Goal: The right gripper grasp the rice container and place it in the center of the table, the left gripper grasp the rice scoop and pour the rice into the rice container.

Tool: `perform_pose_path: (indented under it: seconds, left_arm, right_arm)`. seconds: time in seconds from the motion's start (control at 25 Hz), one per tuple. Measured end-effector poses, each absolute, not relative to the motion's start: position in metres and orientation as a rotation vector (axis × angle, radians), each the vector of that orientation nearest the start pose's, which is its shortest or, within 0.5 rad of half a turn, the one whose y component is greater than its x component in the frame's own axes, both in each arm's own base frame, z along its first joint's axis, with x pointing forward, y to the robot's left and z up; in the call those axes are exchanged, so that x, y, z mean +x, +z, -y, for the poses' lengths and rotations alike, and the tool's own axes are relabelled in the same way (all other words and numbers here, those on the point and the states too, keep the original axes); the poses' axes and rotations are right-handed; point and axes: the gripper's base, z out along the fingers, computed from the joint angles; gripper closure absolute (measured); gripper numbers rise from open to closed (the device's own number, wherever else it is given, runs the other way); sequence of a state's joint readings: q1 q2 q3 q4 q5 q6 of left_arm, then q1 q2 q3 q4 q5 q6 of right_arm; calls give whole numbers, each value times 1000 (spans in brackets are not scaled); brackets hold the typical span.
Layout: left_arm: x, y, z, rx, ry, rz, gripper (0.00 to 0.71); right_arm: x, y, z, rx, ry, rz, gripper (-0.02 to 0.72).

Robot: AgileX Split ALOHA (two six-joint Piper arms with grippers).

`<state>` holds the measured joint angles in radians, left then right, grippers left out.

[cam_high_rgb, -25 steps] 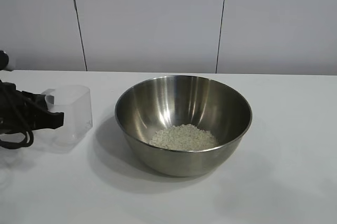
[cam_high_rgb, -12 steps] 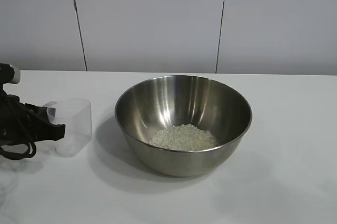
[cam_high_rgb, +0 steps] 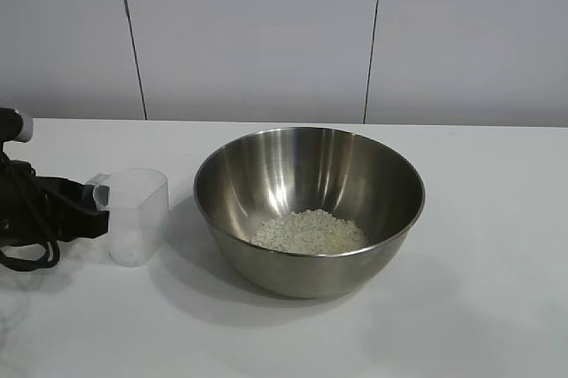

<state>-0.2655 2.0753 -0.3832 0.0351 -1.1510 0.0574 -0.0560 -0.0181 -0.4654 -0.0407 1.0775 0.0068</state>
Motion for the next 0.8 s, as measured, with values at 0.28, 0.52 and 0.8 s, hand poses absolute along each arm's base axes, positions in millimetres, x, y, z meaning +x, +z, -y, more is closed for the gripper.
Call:
perform_pose_path:
  seconds: [0.28,0.52,0.8]
  left_arm:
    - [245,79,70,354,-157,-1957,135]
    - [245,106,70,339,-162,-1857,49]
    - [247,142,67,342,-111,-1752,43]
  right_arm:
    - [-5,266,3,67,-79,-2078,9]
    - [-5,266,3,67,-79,-2078,9]
    - [-5,266,3,67,-79,-2078,9]
